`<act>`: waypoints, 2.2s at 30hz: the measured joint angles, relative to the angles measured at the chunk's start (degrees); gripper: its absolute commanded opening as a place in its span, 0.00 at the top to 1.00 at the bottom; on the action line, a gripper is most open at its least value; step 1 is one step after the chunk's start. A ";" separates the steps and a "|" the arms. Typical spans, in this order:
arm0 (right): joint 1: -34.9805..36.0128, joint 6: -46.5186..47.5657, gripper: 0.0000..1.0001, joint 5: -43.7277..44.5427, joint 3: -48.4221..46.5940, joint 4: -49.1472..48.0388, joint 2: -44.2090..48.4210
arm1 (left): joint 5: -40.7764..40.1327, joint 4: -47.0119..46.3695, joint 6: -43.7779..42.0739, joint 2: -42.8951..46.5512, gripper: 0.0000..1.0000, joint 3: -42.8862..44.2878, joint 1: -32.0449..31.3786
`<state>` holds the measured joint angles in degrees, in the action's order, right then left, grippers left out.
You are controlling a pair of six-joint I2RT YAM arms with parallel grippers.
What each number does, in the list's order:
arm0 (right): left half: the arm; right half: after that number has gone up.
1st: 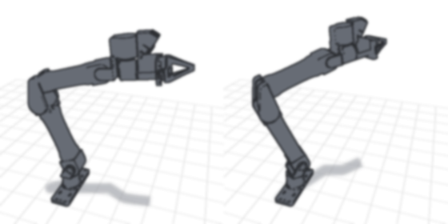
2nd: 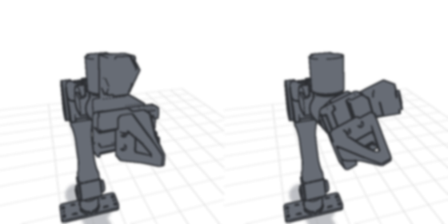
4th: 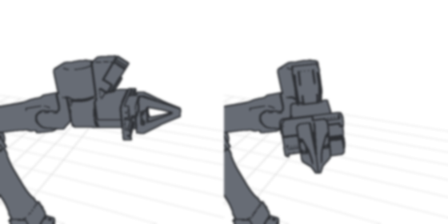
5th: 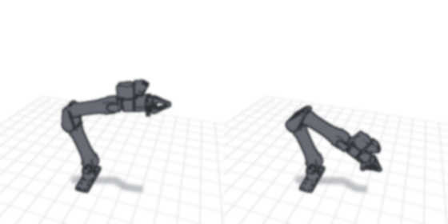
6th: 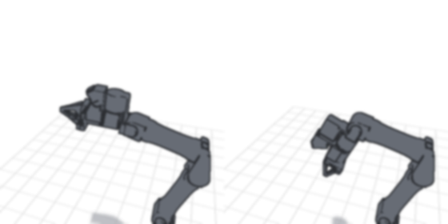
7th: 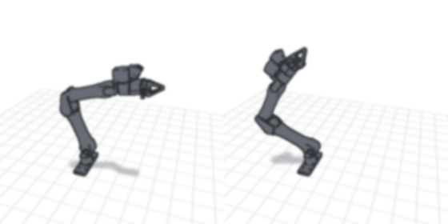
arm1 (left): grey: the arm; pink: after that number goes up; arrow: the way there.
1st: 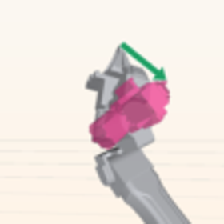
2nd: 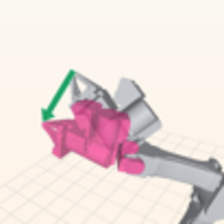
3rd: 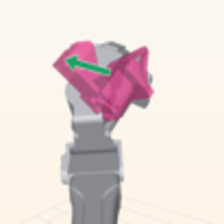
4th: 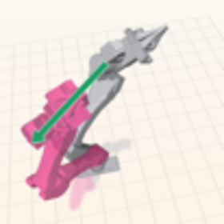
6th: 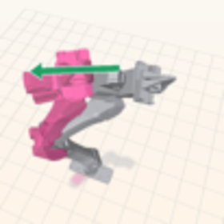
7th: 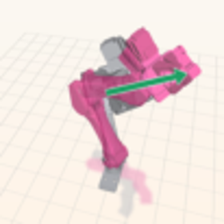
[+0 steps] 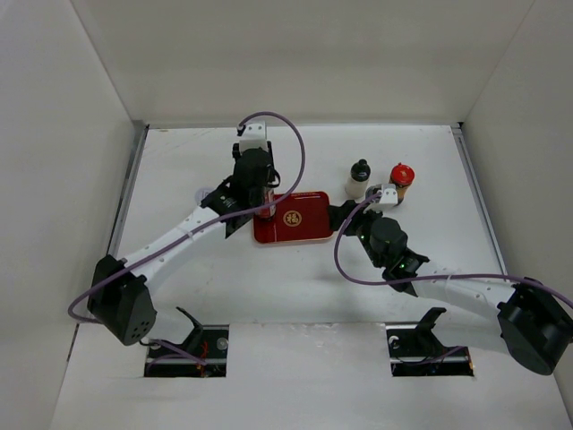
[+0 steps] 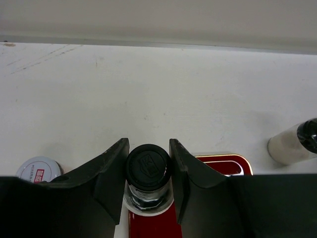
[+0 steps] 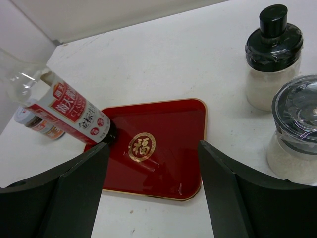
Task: Organize the condiment bottles
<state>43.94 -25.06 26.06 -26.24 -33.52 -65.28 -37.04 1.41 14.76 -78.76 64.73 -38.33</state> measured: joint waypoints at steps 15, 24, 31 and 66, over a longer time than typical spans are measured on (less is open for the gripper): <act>0.00 0.00 0.21 0.00 0.00 0.00 0.00 | 1.40 -6.38 -0.50 -2.84 0.81 -0.63 0.04; 0.00 0.02 0.18 0.00 0.00 0.02 0.00 | 0.92 -12.50 -1.01 -2.89 0.69 -4.70 0.04; -0.48 0.04 0.21 0.00 0.04 0.04 0.26 | 0.48 -14.56 -1.53 -2.89 0.24 -4.90 -0.72; -18.43 5.07 0.00 -2.56 -17.11 34.60 -6.29 | -7.43 -50.10 8.13 36.04 0.41 -59.87 -21.51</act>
<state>25.52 -19.99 23.51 -43.35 1.08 -71.57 -44.47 -48.69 22.90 -42.72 4.86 -59.83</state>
